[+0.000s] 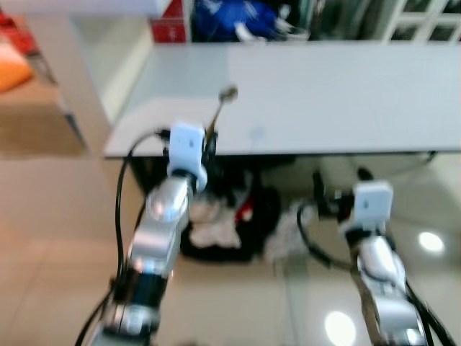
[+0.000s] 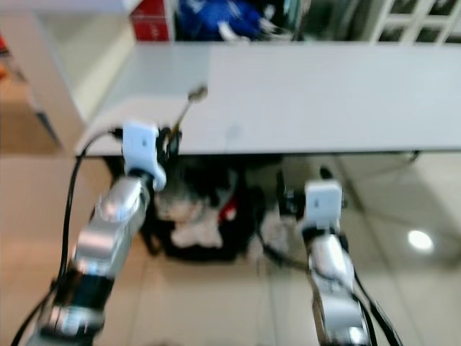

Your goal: Setting the table

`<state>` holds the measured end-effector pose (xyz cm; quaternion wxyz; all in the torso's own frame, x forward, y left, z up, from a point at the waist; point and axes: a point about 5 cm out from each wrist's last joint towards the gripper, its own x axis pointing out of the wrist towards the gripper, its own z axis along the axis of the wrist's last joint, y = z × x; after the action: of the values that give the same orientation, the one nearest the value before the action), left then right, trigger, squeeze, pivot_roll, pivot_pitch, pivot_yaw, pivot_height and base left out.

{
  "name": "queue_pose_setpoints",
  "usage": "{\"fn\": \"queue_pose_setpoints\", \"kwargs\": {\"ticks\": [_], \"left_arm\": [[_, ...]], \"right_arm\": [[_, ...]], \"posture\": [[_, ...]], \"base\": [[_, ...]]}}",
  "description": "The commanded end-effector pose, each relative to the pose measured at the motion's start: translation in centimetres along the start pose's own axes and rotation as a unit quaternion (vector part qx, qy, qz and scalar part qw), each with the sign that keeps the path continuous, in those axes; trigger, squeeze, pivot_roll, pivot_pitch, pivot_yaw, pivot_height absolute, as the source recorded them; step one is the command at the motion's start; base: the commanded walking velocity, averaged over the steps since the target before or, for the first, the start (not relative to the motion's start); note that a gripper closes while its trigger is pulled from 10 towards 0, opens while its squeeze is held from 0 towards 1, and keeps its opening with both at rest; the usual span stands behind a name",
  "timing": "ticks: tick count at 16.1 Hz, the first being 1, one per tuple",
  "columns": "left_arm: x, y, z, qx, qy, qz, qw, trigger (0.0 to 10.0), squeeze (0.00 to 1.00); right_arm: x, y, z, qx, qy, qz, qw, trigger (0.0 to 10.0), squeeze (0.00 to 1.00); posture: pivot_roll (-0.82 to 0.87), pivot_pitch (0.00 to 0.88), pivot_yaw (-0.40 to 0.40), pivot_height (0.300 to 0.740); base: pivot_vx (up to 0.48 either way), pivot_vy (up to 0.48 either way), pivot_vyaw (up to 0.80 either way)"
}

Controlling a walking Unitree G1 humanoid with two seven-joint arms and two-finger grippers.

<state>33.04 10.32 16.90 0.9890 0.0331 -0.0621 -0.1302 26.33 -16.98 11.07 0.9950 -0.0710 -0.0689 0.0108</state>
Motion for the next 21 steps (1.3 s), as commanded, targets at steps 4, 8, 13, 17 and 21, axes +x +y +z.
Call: {"fn": "queue_pose_setpoints", "kwargs": {"ticks": [4, 8, 13, 17, 21], "left_arm": [[0.1, 0.8, -0.6, -0.02, 0.015, 0.024, 0.999, 0.0, 0.0], [0.5, 1.0, -0.6, -0.014, 0.022, 0.036, 0.999, 0.0, 0.0], [1.8, 0.3, -0.1, -0.039, 0.02, 0.04, 0.998, 0.0, 0.0], [1.8, 0.3, -0.7, -0.048, 0.033, 0.04, 0.998, 0.0, 0.0], [1.8, 0.0, -1.2, -0.046, 0.045, 0.043, 0.997, 0.0, 0.0]], "right_arm": [[0.0, 0.4, 0.2, 0.003, -0.002, 0.01, 1.0, 10.0, 0.0], [0.0, 0.4, 0.2, 0.002, -0.002, 0.008, 1.0, 10.0, 0.0], [0.1, 0.2, 0.2, 0.0, -0.002, 0.006, 1.0, 10.0, 0.0], [0.0, -0.1, 0.2, 0.017, 0.002, -0.006, 1.0, 10.0, 0.0], [0.1, 0.5, 2.0, 0.04, -0.019, 0.033, 0.998, 10.0, 0.0]], "posture": [[-0.03, 0.0, 0.035, 0.74], [-0.03, 0.001, 0.038, 0.74], [-0.04, 0.007, 0.044, 0.74], [-0.04, 0.007, 0.048, 0.74], [-0.04, 0.01, 0.047, 0.74]], "base": [[0.163, -0.277, 0.0], [0.183, 0.0, 0.0], [0.48, 0.0, 0.0], [0.48, 0.0, 0.0], [0.48, 0.0, 0.0]]}}
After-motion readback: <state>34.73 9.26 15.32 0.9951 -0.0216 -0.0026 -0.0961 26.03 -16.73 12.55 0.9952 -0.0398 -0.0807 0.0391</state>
